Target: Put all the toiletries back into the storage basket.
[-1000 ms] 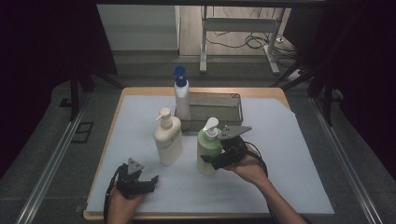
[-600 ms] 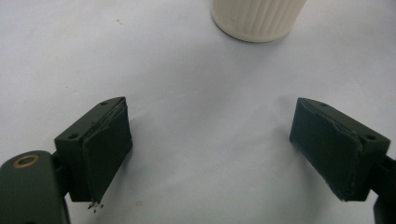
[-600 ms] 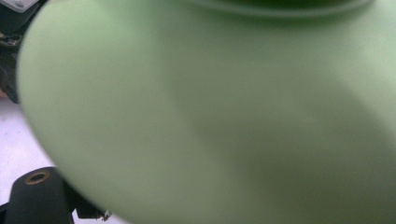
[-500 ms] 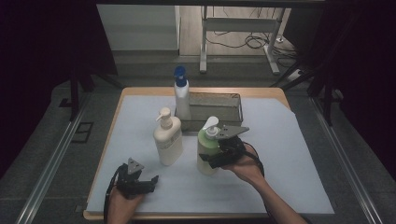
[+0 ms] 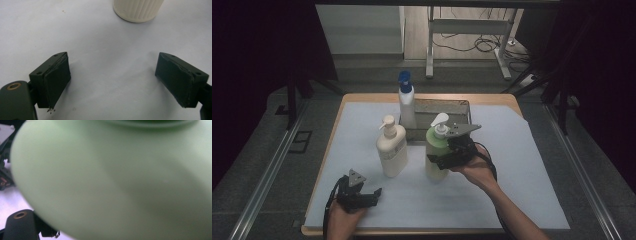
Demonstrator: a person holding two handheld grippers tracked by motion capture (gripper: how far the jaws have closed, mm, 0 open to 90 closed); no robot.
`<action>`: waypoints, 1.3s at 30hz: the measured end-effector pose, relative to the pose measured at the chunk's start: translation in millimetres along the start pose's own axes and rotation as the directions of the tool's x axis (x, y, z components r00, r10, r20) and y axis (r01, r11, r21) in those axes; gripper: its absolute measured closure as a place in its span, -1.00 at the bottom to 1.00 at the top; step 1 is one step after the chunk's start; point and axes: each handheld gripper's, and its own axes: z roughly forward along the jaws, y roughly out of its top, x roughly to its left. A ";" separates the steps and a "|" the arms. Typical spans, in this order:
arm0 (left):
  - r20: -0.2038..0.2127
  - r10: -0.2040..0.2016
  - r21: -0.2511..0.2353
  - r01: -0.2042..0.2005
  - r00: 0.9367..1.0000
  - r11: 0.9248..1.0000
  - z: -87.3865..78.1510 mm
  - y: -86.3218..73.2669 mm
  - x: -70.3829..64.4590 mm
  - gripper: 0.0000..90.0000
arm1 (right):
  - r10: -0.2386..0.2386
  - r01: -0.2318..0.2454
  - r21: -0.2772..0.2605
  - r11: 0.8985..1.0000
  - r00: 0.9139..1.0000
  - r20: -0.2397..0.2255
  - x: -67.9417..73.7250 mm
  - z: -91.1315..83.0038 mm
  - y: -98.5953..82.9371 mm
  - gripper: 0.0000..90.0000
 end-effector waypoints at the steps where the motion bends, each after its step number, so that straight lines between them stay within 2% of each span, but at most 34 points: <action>1: 0.000 0.000 0.001 0.000 1.000 1.000 0.0 0.0 0.0 -0.73 | 0.000 0.000 -0.001 1.000 1.000 0.003 -1.2 -0.7 2.1 -0.72; 8: 0.000 -0.001 -0.001 0.001 1.000 1.000 0.1 0.0 0.0 -0.73 | 0.012 -0.012 -0.010 1.000 1.000 0.014 -7.5 -5.6 17.7 -0.72; 25: 0.000 -0.001 -0.001 0.001 1.000 1.000 0.2 0.0 0.1 -0.73 | 0.025 -0.023 -0.033 0.999 0.997 0.071 -20.3 -13.3 53.9 -0.72; 39: -0.001 0.000 0.000 0.000 1.000 1.000 0.1 0.1 0.2 -0.73 | 0.054 -0.047 -0.056 0.997 0.991 0.126 -31.0 -9.8 75.7 -0.72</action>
